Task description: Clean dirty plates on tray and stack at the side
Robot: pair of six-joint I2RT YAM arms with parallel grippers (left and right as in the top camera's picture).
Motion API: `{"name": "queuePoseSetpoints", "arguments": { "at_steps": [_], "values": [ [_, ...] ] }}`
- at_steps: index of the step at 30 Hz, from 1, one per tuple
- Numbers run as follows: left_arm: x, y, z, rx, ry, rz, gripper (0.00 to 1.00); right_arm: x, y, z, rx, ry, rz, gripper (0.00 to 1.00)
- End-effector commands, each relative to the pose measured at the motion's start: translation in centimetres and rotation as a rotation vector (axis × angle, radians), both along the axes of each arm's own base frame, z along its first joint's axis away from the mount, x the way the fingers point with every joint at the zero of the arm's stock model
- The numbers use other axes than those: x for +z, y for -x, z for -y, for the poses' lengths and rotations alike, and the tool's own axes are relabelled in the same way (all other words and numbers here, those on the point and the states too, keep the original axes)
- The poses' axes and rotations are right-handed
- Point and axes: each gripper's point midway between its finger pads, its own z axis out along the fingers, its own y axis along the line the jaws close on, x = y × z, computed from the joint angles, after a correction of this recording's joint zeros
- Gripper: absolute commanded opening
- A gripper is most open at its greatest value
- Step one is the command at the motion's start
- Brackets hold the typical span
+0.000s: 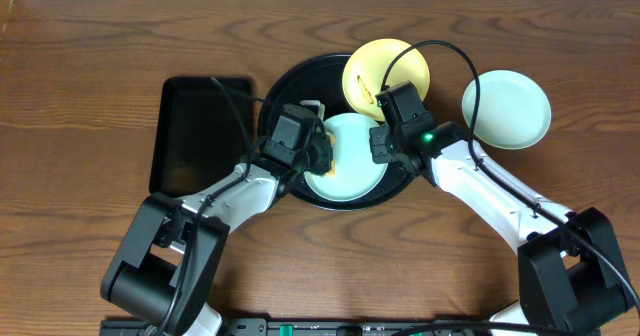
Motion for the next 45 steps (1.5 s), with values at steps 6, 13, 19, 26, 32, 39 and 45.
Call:
{"name": "queuePoseSetpoints", "arguments": {
  "at_steps": [6,13,19,26,32,39,45],
  "values": [
    [-1.1,-1.2,-1.6,0.062,-0.087,0.036,0.08,0.3,0.0,0.1,-0.014,-0.007,0.006,0.01],
    [-1.5,-2.6,-1.4,0.079,-0.078,0.089,0.08,0.3,0.0,0.1,-0.013,-0.007,0.006,0.01],
    [-1.1,-4.1,-1.9,0.122,-0.077,0.152,0.08,0.3,0.0,0.0,-0.013,-0.007,0.006,0.01],
    [0.1,-6.0,-2.9,0.191,-0.087,0.242,0.08,0.3,0.0,0.0,-0.012,-0.007,0.006,0.01],
    [0.6,-7.3,-3.7,0.229,-0.082,0.296,0.08,0.3,0.0,0.0,-0.012,-0.007,0.006,0.01],
    [4.6,-10.5,-5.9,0.291,-0.049,0.477,0.08,0.3,0.0,0.0,-0.012,-0.007,0.006,0.01],
    [10.6,-11.8,-7.9,0.355,0.020,0.628,0.08,0.3,0.0,0.0,-0.012,-0.007,0.006,0.01]
  ]
}}
